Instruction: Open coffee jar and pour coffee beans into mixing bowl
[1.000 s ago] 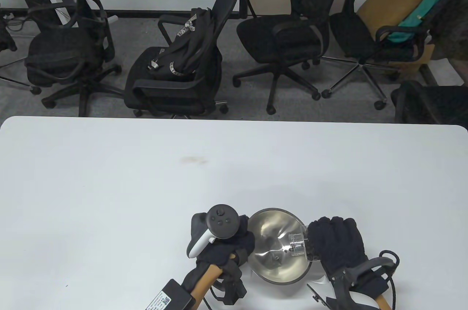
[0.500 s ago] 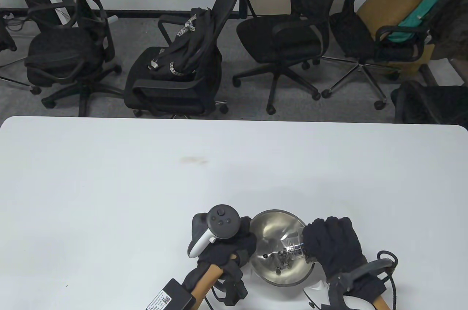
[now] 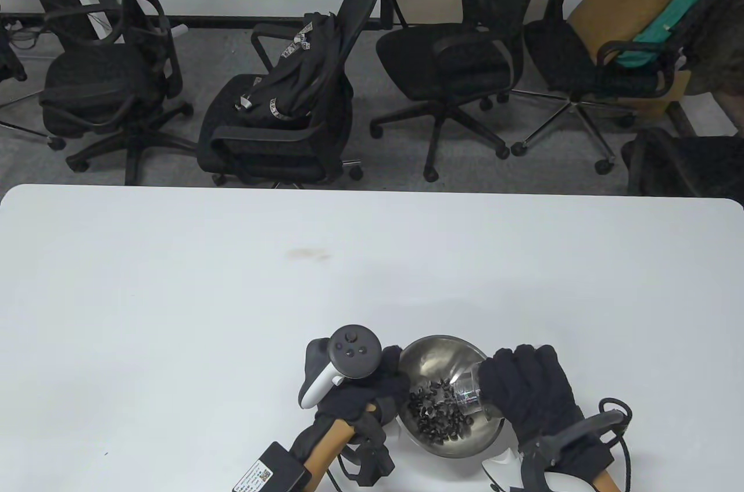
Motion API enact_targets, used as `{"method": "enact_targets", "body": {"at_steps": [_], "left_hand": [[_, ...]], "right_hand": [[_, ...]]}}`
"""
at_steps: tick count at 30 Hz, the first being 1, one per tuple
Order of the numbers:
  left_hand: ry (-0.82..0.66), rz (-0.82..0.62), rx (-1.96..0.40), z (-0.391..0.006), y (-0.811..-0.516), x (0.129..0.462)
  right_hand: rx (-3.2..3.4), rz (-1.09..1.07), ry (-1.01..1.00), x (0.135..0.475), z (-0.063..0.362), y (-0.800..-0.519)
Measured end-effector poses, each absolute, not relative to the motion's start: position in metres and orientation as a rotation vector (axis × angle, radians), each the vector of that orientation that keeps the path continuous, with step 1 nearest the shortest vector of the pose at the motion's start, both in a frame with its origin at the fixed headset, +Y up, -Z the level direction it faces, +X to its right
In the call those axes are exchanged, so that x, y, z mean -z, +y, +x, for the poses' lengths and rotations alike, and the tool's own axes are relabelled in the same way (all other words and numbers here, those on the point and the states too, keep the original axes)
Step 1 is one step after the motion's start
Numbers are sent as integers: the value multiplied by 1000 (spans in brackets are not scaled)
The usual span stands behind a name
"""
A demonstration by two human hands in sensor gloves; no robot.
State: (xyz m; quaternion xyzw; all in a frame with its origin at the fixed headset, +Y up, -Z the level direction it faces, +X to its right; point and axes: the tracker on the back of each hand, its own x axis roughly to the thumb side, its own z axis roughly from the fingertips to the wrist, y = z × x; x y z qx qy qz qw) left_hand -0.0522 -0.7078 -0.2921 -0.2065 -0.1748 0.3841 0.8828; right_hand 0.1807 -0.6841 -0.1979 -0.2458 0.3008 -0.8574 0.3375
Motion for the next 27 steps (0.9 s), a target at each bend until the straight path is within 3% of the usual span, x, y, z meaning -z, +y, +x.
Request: {"method": "enact_targets", "body": {"at_steps": [13,27], "left_hand": [[-374,-422,-810,-55,-708,293],[-360,-433,-954,-76,-706,300]], "right_hand": [[2394,-632,775,203,192,-682],[3330,-564,710,232,250,-677]]}}
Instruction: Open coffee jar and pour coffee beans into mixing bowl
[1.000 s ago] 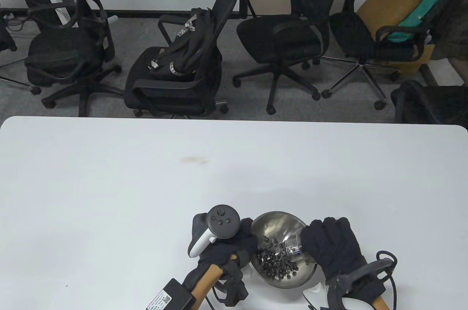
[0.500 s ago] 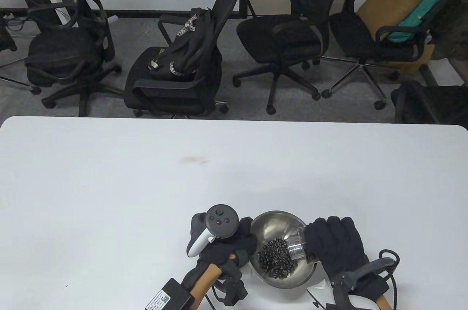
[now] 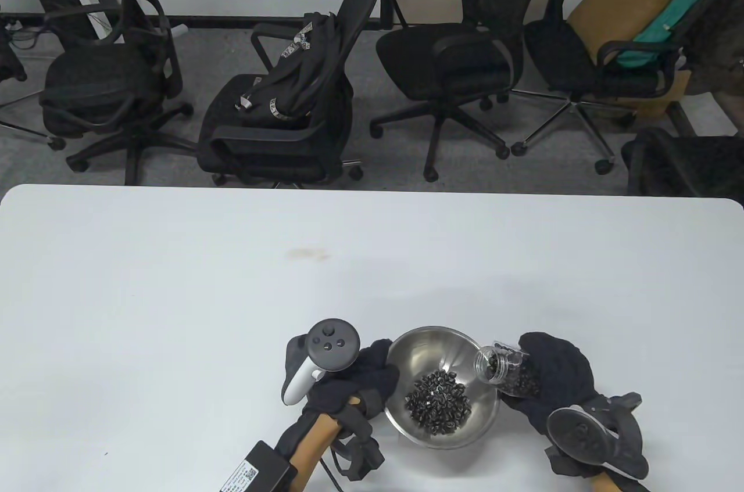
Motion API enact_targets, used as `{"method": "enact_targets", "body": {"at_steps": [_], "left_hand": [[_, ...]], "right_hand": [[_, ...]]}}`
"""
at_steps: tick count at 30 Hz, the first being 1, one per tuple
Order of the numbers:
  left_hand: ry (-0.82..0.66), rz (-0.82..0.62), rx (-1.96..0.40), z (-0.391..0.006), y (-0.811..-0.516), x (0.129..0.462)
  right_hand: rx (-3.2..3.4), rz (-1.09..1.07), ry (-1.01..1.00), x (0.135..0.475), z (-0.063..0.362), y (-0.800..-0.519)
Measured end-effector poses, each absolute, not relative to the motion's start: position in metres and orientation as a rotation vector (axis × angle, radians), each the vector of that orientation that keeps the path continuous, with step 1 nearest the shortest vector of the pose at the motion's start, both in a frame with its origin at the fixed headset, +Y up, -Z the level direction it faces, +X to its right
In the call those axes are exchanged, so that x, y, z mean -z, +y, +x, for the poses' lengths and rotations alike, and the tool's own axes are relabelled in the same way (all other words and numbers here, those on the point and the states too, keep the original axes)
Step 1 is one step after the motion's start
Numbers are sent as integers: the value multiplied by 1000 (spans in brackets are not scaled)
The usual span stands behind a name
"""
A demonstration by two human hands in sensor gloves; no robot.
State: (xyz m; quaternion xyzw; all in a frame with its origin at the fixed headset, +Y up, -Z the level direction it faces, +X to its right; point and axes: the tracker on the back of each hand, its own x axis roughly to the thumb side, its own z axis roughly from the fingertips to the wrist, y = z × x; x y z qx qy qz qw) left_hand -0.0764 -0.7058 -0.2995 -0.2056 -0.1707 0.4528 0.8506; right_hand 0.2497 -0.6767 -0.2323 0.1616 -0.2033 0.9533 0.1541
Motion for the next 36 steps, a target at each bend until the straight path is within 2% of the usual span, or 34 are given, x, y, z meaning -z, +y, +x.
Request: {"method": "enact_targets", "body": {"at_steps": [8,16,24,29,36], "left_hand": [[-302,-396,-1018,-92,-705,303],[-141,-321,-1052,-118,-711,314],[115,-234,-1172,-155,-739,332],[173,-246,-1208,-161,-754,342],[179,-317,-1265,-156,-777,355]], "right_hand": [[-2371,410,-422,240,265,-683],[-2268,402,-357,246,268,-691],[-2282,415,-323,249,266,-699],[-2293,414,-311,250,265,-702],[-2296,399,-282,254,265,-709]]}}
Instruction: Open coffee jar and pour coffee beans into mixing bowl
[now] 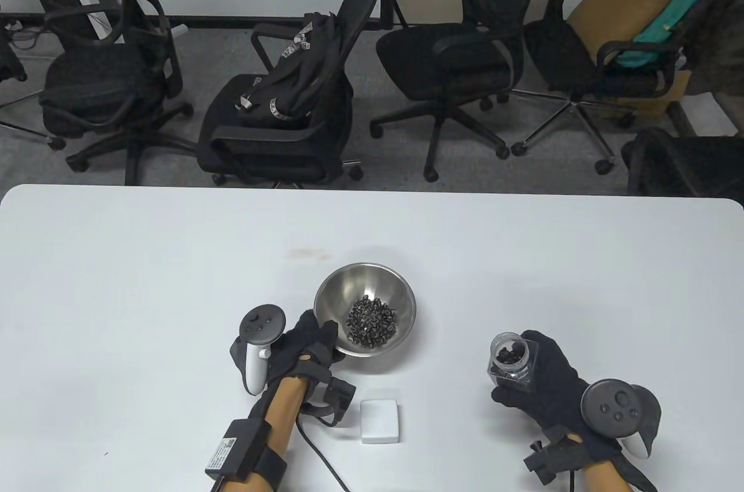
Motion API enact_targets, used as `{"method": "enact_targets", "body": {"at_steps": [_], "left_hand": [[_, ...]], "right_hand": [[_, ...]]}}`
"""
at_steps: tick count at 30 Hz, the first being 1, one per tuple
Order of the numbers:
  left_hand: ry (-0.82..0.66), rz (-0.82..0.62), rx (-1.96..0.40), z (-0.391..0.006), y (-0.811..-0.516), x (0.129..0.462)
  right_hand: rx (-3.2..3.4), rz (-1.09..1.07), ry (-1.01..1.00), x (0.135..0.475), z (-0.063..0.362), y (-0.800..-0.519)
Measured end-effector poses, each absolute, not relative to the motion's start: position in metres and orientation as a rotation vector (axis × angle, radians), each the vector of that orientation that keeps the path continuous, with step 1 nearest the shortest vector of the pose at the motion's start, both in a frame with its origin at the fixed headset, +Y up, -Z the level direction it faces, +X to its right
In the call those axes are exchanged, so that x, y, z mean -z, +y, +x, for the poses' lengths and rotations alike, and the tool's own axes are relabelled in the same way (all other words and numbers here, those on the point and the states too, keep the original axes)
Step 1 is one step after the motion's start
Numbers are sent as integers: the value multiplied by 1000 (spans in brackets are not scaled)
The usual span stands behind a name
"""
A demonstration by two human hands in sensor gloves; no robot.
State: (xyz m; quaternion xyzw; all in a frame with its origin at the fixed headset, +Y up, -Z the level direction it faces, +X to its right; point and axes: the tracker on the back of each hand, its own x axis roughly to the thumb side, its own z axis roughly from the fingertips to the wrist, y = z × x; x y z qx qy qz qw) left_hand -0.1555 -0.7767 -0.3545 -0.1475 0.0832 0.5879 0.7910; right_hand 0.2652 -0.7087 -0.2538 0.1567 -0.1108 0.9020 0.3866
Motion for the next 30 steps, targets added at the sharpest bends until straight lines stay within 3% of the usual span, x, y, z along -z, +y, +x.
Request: {"method": "enact_targets", "body": {"at_steps": [14,22,27,30], "left_hand": [[100,-433,-1415,-159,-785,354],[14,-153,-1006,-159,-732,338],[-2,-36,-759,-143,-697,319],[-93,113,-601,-127,-679,306]], "right_hand": [[-2305,393,-285,255,267,-708],[-2318,402,-322,253,269,-705],[-2328,412,-333,252,269,-704],[-2337,418,-341,252,269,-704]]}}
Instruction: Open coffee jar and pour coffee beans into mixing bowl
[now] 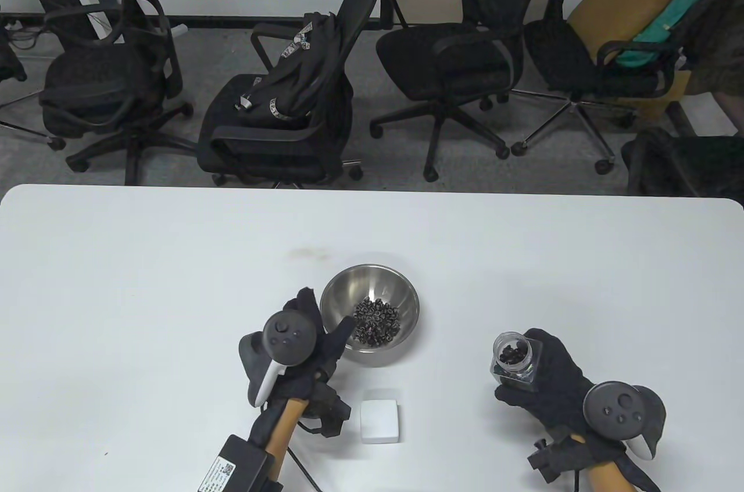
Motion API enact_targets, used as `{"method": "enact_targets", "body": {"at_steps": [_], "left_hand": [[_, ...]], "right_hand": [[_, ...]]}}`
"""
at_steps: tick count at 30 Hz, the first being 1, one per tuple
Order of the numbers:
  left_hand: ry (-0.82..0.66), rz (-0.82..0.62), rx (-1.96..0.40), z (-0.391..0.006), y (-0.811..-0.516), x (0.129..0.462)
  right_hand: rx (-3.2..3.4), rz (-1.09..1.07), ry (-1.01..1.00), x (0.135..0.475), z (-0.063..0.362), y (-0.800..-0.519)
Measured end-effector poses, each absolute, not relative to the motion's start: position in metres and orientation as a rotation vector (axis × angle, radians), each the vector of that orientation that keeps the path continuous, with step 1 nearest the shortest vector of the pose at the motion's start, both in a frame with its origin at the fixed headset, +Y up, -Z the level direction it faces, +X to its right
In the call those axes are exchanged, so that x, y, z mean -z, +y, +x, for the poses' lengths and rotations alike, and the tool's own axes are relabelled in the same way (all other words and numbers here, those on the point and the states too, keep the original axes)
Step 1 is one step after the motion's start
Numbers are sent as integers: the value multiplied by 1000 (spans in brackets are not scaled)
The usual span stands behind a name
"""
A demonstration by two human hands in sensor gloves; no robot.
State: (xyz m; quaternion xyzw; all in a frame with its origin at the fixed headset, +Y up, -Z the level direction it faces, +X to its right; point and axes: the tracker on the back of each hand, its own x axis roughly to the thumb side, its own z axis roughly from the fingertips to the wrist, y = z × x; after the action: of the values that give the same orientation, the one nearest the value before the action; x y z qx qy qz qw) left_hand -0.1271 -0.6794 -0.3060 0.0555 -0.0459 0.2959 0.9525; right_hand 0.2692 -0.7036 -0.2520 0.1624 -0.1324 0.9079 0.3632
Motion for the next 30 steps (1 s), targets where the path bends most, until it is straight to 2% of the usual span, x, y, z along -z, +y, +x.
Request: {"method": "enact_targets", "body": {"at_steps": [2,3,5,6,8,11,17,26,30], "left_hand": [[-252,126,-548,-115,-671,299],[-406,98,-548,-105,-668,295],[-638,-37,-530,-86,-668,291],[-714,-115,-477,-76,-669,289],[-767,-209,-331,-60,-676,283],[-763,-298,-148,-46,-691,279],[-742,-436,25,-33,-724,274],[-728,-488,178,-21,-750,271],[-734,-479,200,-18,-753,270]], "right_hand": [[-2344,423,-342,252,269,-703],[-2348,426,-344,252,269,-704],[-2355,428,-344,251,269,-703],[-2358,429,-345,251,268,-703],[-2363,431,-346,251,268,-703],[-2368,435,-348,250,268,-703],[-2375,445,-348,250,267,-702],[-2400,457,-360,249,265,-701],[-2406,457,-358,249,264,-701]]}}
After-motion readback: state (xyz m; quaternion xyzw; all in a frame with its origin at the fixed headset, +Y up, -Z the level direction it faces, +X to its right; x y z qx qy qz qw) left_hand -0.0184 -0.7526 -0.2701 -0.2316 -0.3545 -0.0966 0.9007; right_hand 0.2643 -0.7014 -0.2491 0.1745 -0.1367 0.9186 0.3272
